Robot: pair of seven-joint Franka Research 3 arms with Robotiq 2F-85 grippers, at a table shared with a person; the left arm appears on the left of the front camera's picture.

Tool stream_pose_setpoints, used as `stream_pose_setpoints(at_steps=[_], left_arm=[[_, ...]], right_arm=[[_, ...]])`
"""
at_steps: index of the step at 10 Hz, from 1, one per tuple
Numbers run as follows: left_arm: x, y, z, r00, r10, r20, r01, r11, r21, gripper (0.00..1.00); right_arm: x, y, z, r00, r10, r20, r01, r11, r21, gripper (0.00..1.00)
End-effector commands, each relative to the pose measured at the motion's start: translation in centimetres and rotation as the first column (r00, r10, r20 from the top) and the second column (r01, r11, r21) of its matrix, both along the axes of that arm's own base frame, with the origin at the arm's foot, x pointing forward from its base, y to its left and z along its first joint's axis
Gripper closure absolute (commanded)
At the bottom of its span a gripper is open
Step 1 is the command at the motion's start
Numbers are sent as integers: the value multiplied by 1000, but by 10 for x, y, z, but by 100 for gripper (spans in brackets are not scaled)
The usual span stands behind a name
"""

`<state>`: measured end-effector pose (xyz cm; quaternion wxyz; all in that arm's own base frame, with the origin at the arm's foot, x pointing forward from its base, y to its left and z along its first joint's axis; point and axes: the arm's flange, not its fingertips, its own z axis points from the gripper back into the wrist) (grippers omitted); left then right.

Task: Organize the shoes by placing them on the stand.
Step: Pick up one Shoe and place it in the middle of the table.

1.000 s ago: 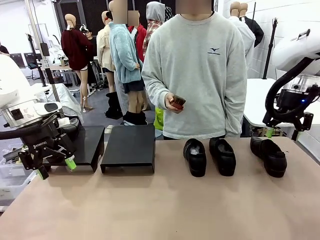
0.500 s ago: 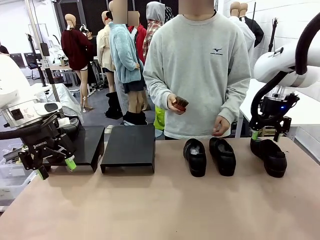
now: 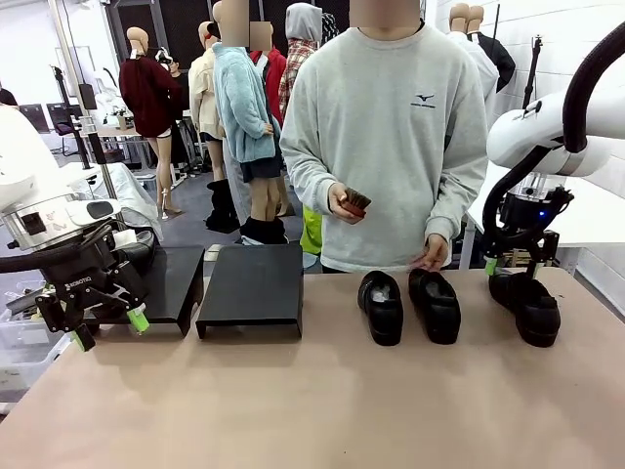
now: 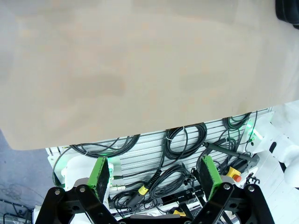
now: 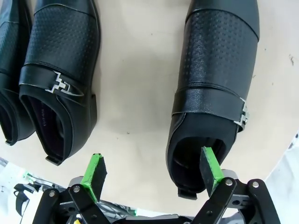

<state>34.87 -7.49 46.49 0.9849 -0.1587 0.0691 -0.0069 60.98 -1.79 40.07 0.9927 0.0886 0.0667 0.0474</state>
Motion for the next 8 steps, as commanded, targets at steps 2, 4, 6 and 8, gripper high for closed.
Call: stream_pose_setpoints(at_steps=[2,4,6,8], left_arm=[[-3,2,-1,1000,-8,0,8,1000,6,0],[-3,2,-1,1000,-8,0,8,1000,6,0],[-3,2,-1,1000,-8,0,8,1000,6,0],[-3,2,-1,1000,-8,0,8,1000,6,0]], right_arm=[[0,0,0,1000,0,0,0,1000,0,0],[0,0,0,1000,0,0,0,1000,0,0],[0,0,0,1000,0,0,0,1000,0,0],[0,0,0,1000,0,0,0,1000,0,0]])
